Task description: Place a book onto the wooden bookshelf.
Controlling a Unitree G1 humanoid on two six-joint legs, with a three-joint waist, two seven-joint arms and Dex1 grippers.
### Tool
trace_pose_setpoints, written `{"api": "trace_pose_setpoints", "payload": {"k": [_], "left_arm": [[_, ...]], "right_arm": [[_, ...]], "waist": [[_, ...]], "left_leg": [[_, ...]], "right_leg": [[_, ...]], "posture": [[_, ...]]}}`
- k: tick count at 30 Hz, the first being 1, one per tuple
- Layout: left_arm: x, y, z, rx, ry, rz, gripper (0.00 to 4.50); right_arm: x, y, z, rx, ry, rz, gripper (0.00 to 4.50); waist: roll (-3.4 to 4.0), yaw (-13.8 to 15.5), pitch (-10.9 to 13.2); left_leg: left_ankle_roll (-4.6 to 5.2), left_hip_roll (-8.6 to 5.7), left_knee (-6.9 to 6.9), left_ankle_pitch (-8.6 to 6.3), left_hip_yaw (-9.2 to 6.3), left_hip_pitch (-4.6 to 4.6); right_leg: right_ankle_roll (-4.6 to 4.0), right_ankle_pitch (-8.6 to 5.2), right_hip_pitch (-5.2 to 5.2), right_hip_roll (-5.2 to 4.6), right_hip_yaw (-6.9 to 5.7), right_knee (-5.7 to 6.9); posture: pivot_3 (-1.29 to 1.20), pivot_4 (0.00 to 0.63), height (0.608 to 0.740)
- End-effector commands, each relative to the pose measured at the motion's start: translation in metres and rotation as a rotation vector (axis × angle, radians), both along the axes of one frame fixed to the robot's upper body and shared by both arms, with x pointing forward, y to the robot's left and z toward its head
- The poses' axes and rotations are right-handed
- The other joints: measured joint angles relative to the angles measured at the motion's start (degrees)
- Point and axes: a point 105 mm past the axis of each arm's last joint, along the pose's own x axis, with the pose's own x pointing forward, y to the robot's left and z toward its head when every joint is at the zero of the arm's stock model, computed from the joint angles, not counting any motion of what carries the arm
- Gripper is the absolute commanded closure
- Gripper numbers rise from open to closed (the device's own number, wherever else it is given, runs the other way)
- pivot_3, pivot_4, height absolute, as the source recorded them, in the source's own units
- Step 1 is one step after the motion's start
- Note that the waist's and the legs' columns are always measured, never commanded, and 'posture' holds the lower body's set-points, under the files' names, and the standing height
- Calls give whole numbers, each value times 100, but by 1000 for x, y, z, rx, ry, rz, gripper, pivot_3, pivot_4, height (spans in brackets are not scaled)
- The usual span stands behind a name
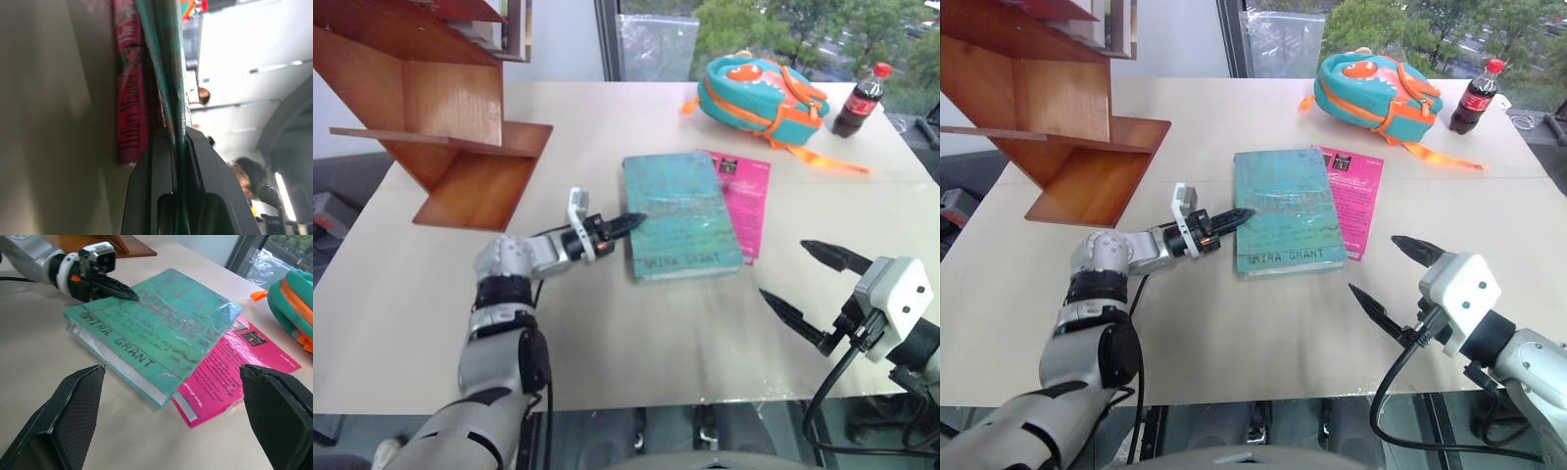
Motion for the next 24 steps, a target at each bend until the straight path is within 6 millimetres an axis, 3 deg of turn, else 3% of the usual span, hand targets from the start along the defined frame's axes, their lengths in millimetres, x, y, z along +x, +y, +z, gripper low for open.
{"api": "trace_pose_setpoints", "payload": {"k": [1,9,17,23,24], "left_arm": [[-5,0,-5,53,3,40,4095],[-3,-8,-2,-32,49,-38,872],[-5,-32,-5,-20,18,-225,872],[4,-39,-7,-10,0,-253,872],[4,-39,-6,-15,2,-255,1114]], "right_arm": [[2,3,6,-9,-35,31,0],[9,4,5,-32,-39,31,0],[3,9,10,-21,-54,24,0],[-11,16,11,6,-39,64,0],[-13,17,11,10,-39,72,0]], "waist": [[-6,20,-1],[-6,26,0],[-6,40,0],[-7,34,0],[-7,30,0]], "left_leg": [[0,-1,6,0,-2,-1],[0,-3,11,0,-1,0],[0,-7,12,0,-1,-3],[0,-6,11,0,-1,-3],[1,-7,12,0,0,-3]], "right_leg": [[0,0,0,-1,-2,9],[15,-9,-1,3,-2,20],[15,-10,-1,2,-6,18],[18,-12,-2,3,-8,17],[19,-12,-2,2,-7,17]], "posture": [[0,150,740],[0,150,740],[0,150,740],[0,150,740],[0,150,740]]}}
